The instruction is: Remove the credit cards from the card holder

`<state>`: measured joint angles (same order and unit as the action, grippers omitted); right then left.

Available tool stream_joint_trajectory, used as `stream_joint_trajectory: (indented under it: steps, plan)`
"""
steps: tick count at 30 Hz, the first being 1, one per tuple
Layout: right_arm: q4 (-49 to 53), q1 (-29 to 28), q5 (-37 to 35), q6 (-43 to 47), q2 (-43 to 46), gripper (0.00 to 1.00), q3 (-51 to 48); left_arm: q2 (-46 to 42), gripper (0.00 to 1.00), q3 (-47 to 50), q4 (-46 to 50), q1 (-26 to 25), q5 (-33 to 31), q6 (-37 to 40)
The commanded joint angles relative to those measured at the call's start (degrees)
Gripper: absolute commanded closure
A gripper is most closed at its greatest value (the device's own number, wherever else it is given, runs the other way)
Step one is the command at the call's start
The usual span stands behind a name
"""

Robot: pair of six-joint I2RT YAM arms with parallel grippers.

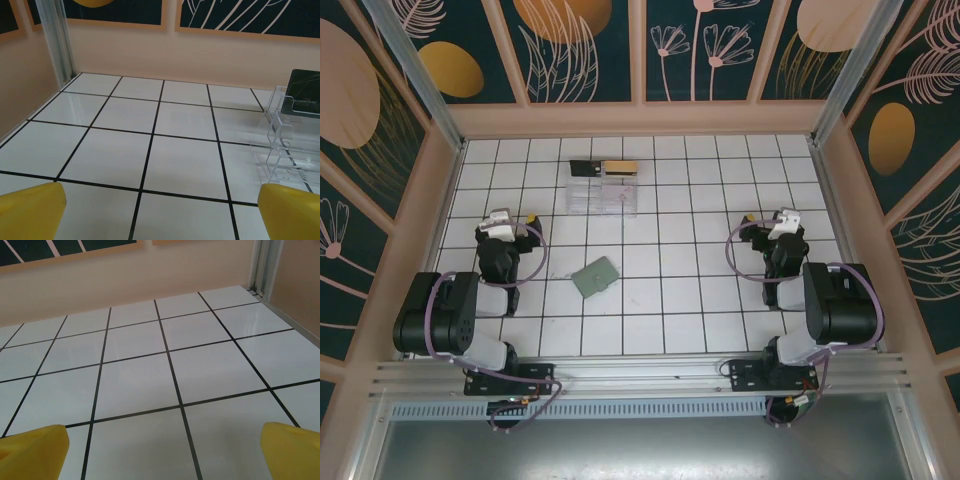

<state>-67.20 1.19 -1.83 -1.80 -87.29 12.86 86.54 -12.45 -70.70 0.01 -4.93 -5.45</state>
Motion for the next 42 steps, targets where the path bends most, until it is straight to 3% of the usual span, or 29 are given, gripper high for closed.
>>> stream_joint_trajectory:
  steps: [1,24,27,30,32,34,37,42]
  plan:
    - [-2.94,0.48,0.73,0.84,-0.63,0.01,1.15,0.73,0.01,-0.91,-2.96,0.52,0.85,0.97]
    - [-2.93,0.65,0.75,0.73,-0.58,0.01,1.15,0.17,0.01,-1.42,-2.3,0.52,0.71,0.8]
    - [1.25,-0.21,-3.75,-0.17,4.43,0.01,1.46,-6.74,0.01,-8.64,15.47,0.52,-3.57,-0.47]
    - [20.44,-0.15,-8.88,-5.8,13.32,0.01,7.79,-12.86,0.01,-17.44,34.0,0.52,-15.8,-8.2]
    - [28.51,-0.05,-9.25,-9.83,16.98,0.01,11.3,-15.6,0.01,-23.06,45.51,0.52,-17.75,-13.81]
    - [32.07,-0.05,-9.46,-15.45,19.52,0.01,12.95,-18.52,0.01,-27.88,54.75,0.52,-15.0,-19.95]
    - [44.08,0.12,-14.83,-31.92,21.69,0.01,16.73,-22.85,0.01,-30.44,63.11,0.52,-11.12,-31.58]
    - [50.63,0.55,-3.06,-32.19,22.49,0.01,20.01,-30.75,0.01,-22.42,57.05,0.52,3.52,-36.67]
